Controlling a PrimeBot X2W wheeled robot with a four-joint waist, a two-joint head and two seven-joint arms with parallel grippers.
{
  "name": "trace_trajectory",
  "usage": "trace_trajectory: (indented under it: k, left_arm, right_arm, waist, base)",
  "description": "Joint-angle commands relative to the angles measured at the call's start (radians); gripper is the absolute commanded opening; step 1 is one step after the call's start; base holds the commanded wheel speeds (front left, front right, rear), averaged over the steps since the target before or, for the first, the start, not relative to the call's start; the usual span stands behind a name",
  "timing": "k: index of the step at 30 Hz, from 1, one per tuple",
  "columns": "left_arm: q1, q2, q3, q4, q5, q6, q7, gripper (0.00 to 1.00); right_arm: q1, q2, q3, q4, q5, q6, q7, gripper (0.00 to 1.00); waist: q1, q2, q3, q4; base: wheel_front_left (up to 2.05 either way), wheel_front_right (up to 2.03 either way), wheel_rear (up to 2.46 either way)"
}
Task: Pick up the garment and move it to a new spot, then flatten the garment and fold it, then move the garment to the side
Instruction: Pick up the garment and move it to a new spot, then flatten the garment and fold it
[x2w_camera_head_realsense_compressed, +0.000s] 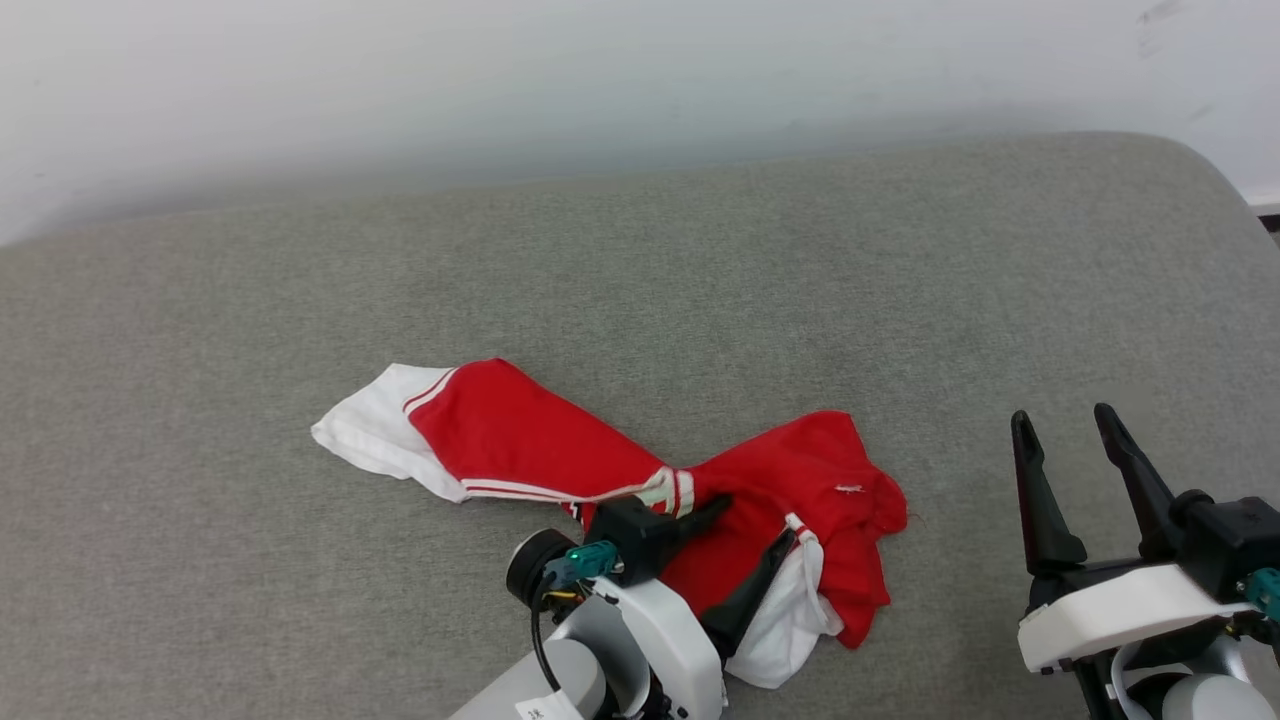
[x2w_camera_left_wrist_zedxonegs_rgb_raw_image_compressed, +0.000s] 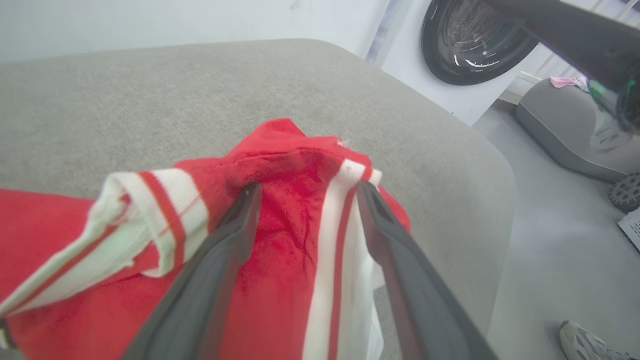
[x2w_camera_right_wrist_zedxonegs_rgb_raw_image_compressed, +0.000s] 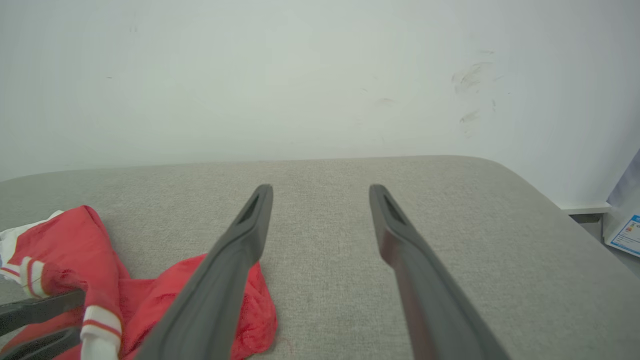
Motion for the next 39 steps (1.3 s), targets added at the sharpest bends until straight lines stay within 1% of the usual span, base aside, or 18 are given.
trace_trajectory:
  k: [1,5,8,13,16,21,28,32,39]
  left_arm:
    - [0.0,0.003,0.008,-0.01,0.006,0.007,-0.015,1.0]
    - [0.021,0.018,0.053,-0.062,0.032,0.053,-0.062,1.0]
    - [0.042,0.035,0.109,-0.117,0.056,0.101,-0.073,1.0]
    - [0.115,0.068,0.257,-0.248,0.115,0.174,-0.075,1.0]
    - [0.163,0.089,0.342,-0.286,0.142,0.198,-0.075,1.0]
    - [0.244,0.119,0.447,-0.3,0.17,0.211,-0.075,1.0]
    - [0.33,0.148,0.549,-0.315,0.189,0.22,-0.075,1.0]
    - [0.371,0.158,0.579,-0.328,0.2,0.224,-0.075,1.0]
    - [0.411,0.156,0.589,-0.327,0.217,0.219,-0.075,1.0]
  right_arm:
    - [0.003,0.001,-0.002,0.001,-0.006,-0.001,0.0,1.0]
    - [0.018,0.001,-0.006,-0.001,-0.006,-0.001,0.011,1.0]
    - [0.029,0.001,-0.014,-0.007,-0.01,-0.001,0.02,1.0]
    - [0.059,0.001,-0.019,-0.018,-0.006,-0.001,0.036,1.0]
    - [0.076,0.001,-0.017,-0.023,-0.005,-0.001,0.045,1.0]
    - [0.103,0.001,-0.013,-0.031,0.001,-0.001,0.055,1.0]
    - [0.138,0.001,-0.003,-0.045,0.01,-0.001,0.067,1.0]
    - [0.158,0.001,0.0,-0.053,0.012,-0.001,0.074,1.0]
    - [0.187,0.001,0.005,-0.065,0.013,-0.001,0.083,1.0]
  waist:
    - [-0.0001,-0.0001,-0.015,0.019]
    - [-0.0001,-0.0001,-0.039,0.057]
    - [-0.0001,-0.0001,-0.055,0.081]
    - [-0.0001,-0.0001,-0.079,0.109]
    - [-0.0001,-0.0001,-0.096,0.116]
    - [-0.0001,-0.0001,-0.119,0.116]
    - [-0.0001,-0.0001,-0.141,0.107]
    - [-0.0001,-0.0001,-0.154,0.104]
    - [-0.0001,-0.0001,-0.168,0.098]
  base:
    - [0.0,0.0,0.0]
    - [0.0,0.0,0.0]
    - [0.0,0.0,0.0]
    - [0.0,0.0,0.0]
    - [0.0,0.0,0.0]
    - [0.0,0.0,0.0]
    - [0.0,0.0,0.0]
    - [0.0,0.0,0.0]
    - [0.0,0.0,0.0]
